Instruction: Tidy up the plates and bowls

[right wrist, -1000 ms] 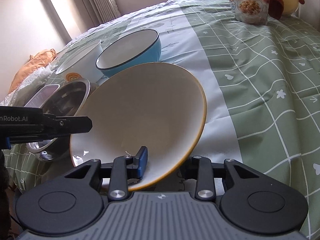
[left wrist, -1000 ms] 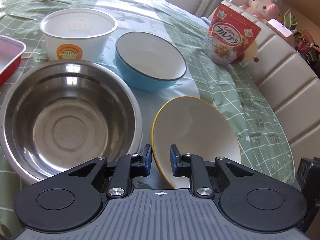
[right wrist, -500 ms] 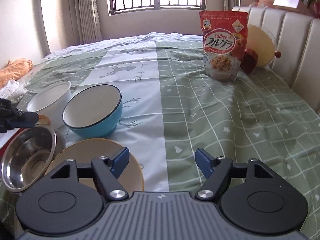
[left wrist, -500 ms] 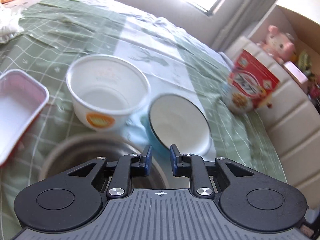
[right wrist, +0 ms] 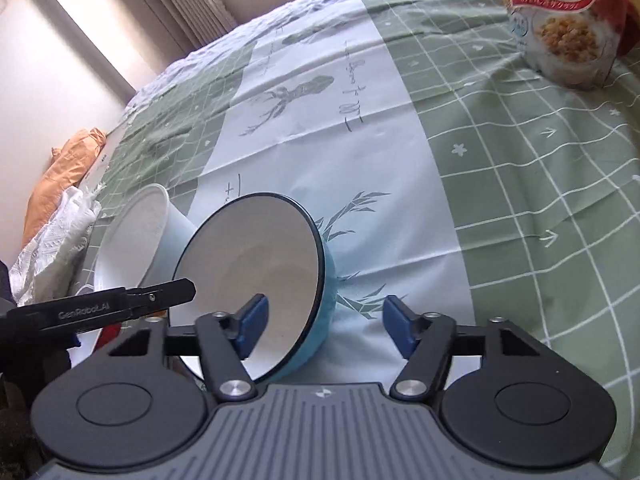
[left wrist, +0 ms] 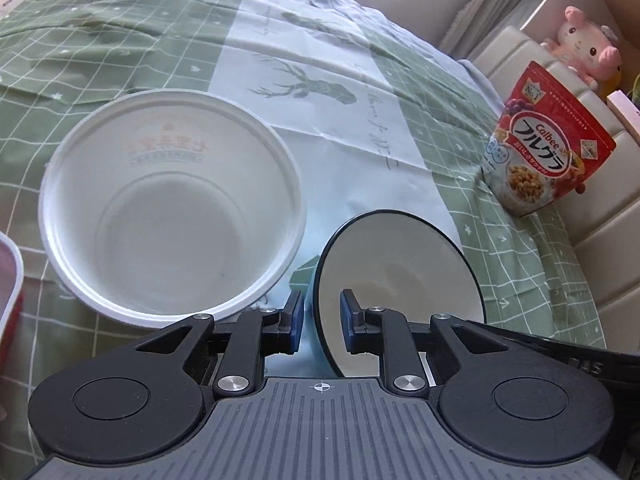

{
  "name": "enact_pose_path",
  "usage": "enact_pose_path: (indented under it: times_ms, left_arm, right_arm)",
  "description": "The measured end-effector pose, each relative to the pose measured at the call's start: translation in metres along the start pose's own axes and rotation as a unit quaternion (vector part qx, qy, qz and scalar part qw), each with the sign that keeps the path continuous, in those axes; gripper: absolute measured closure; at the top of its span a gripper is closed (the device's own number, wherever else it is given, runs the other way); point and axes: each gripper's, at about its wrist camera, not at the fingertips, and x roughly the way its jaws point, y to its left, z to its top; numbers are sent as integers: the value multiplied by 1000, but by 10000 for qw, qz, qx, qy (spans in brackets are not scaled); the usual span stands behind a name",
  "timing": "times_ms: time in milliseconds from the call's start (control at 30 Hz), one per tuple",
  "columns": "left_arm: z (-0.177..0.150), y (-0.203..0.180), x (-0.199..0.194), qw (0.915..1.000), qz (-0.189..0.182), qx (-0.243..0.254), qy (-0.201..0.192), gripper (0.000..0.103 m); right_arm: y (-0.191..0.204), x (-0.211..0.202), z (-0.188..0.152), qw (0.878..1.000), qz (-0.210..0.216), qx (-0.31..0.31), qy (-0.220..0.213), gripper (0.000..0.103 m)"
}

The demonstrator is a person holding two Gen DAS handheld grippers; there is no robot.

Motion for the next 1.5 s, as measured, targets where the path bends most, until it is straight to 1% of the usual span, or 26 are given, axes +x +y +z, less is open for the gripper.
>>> enact_pose_path:
  times_ms: [33,100,167,200,233,300,400,467,533,667,767,867,933,1000,1133,1233,1333,1433,1500]
  left_arm:
    - [2,-3,4,10000,62,67,-9,80]
    - [5,-9,14,9996,191,205,0,80]
    - [5,-16,18,9992,263,295,0,73]
    - [5,-21,18,9991,259,335,5,65]
    - [4,-26,17,9990,243,367,11,60]
    - [0,-38,15,9987,136,480,115,60]
    - [-10,-53,22,9968,-200,646,427,60]
    - [-11,-62,35,9951,-274,735,601,61]
    - [-10,-69,50,9942,-238,778,698,63]
    - [-6,-74,69,9925,-124,869,853,63]
    - [-4,-73,80,9911,-94,819,1050,63]
    - [-3,-74,81,9905,-32,771,1137,63]
    - [-3,-79,78,9899,71,864,1123,63]
    - [-3,-84,70,9899,98,956,1042,62]
    - [2,-90,44,9920,-133,910,868,62]
    - [2,-98,14,9929,-232,961,662,62]
    - [-6,-106,-18,9929,-335,1010,540,60]
    - [-23,-111,-45,9910,-473,1140,518,59]
    - [-40,-110,-57,9902,-535,1165,548,59]
  right_arm:
    - [-3,11,2,9998,99,131,146,53]
    - [-5,27,4,9982,338,289,412,65]
    - [-5,32,3,9978,388,282,466,66]
    - [-5,29,2,9979,395,247,442,66]
    - [-7,24,0,9982,382,240,406,66]
    - [-16,10,-3,9990,238,246,278,66]
    - [-33,-8,-8,9997,20,218,71,66]
    - [-49,-9,-6,9993,84,354,111,66]
    - [-59,-5,-4,9982,198,508,230,66]
    - [-62,16,0,9962,324,589,553,67]
    - [-64,17,5,9953,394,669,578,66]
    - [-57,14,2,9969,269,559,490,66]
    - [-53,9,0,9972,200,560,454,66]
    - [-51,2,1,9972,214,596,403,66]
    - [-45,-25,3,9974,308,634,171,66]
    - [-33,-54,0,9980,368,520,-42,65]
    - [-17,-82,-12,9986,363,339,-158,64]
    - [-8,-99,-38,9992,334,219,-17,64]
    - [-3,-105,-58,9993,314,152,98,64]
